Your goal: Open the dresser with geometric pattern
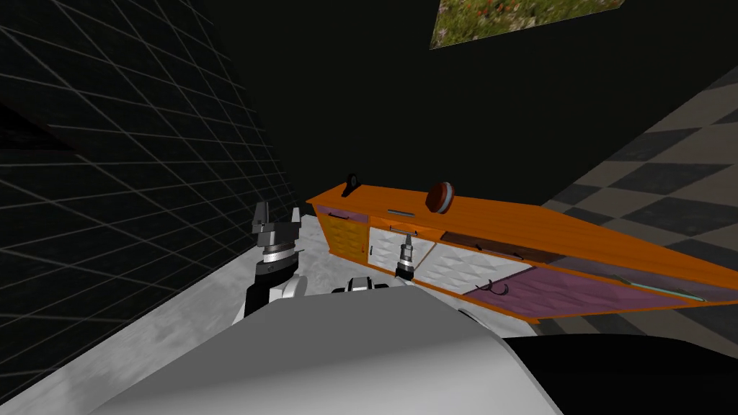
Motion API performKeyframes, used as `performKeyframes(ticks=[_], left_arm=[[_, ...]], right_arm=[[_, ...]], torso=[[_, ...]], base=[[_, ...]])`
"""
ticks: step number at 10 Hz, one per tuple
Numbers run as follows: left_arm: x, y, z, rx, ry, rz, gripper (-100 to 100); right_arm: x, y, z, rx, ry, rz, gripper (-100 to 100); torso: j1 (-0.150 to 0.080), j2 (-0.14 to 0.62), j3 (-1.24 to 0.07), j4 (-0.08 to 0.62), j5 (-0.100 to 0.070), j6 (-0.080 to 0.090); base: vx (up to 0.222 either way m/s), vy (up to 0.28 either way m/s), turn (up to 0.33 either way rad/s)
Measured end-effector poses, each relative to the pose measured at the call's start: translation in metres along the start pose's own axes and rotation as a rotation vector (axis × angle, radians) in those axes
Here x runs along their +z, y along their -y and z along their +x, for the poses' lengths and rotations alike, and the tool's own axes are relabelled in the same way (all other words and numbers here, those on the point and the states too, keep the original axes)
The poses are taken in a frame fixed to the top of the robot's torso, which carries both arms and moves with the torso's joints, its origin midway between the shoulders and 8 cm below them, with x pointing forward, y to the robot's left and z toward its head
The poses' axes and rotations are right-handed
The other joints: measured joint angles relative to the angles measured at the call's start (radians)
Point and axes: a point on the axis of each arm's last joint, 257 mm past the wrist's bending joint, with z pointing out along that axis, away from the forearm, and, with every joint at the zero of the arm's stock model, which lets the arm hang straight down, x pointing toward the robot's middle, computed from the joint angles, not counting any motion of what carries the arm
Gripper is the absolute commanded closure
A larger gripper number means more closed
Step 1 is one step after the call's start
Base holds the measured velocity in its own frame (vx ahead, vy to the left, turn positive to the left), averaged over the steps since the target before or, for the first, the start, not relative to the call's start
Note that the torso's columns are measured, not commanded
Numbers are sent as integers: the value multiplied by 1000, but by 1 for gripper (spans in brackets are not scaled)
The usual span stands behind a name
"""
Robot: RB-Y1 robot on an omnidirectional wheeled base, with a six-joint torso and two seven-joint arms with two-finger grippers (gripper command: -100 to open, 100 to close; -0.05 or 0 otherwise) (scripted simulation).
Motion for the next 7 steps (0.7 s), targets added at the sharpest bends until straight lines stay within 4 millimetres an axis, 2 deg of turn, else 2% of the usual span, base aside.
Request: performKeyframes(ticks=[2,3,5,7], left_arm=[[0,0,0,0,0,0,0],[0,0,0,0,0,0,0],[0,0,0,1,0,0,0],[0,0,0,0,0,0,0]], right_arm=[[9,4,-13,41,-8,7,-100],[10,4,-14,45,-8,7,-100],[-5,-16,-5,130,-74,-90,-100],[-6,-31,-2,217,-102,-155,-100]], torso=[[-6,3,2,1,-2,0],[-12,3,2,1,-3,1],[-12,2,1,1,-3,1],[-11,-6,-2,-4,-4,1]], base=[[25,130,24],[19,-21,248],[24,-51,84],[-11,5,-20]])
